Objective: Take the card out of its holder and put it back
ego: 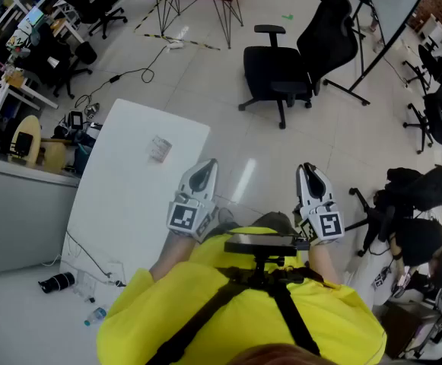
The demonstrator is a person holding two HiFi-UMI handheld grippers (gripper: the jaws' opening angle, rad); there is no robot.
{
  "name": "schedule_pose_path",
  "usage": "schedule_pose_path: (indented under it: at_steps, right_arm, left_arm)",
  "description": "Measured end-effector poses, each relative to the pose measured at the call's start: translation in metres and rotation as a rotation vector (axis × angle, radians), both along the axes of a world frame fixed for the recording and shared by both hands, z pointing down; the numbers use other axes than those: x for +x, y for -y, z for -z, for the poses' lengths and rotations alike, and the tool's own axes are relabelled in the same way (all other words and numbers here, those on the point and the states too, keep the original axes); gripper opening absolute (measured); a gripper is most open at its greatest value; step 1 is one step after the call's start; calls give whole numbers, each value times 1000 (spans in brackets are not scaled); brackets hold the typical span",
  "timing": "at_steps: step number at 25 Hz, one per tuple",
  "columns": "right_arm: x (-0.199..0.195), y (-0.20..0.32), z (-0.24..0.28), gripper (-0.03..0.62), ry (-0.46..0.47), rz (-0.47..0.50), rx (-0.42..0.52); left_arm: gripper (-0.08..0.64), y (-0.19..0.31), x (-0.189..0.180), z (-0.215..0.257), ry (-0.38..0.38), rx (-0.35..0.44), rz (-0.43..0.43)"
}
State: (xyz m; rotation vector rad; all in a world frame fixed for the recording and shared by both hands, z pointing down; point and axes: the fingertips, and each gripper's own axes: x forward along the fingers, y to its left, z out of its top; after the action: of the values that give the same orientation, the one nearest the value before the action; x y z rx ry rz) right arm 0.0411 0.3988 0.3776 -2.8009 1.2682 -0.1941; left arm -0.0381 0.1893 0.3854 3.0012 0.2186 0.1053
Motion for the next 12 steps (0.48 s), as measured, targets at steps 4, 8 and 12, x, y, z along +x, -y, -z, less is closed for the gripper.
schedule_pose_path:
  at_steps: [4,8,12]
  right_arm:
    - [36,74,-10,5,-3,185,-27]
    - [75,175,-16,17,52,478,-7]
    - [107,277,-31,37,88,808,-14]
  left_arm:
    - [10,61,14,-5,-14,26,157]
    - [0,133,0,-17,24,2,440]
    - [0,191,-14,-25,74,40,708]
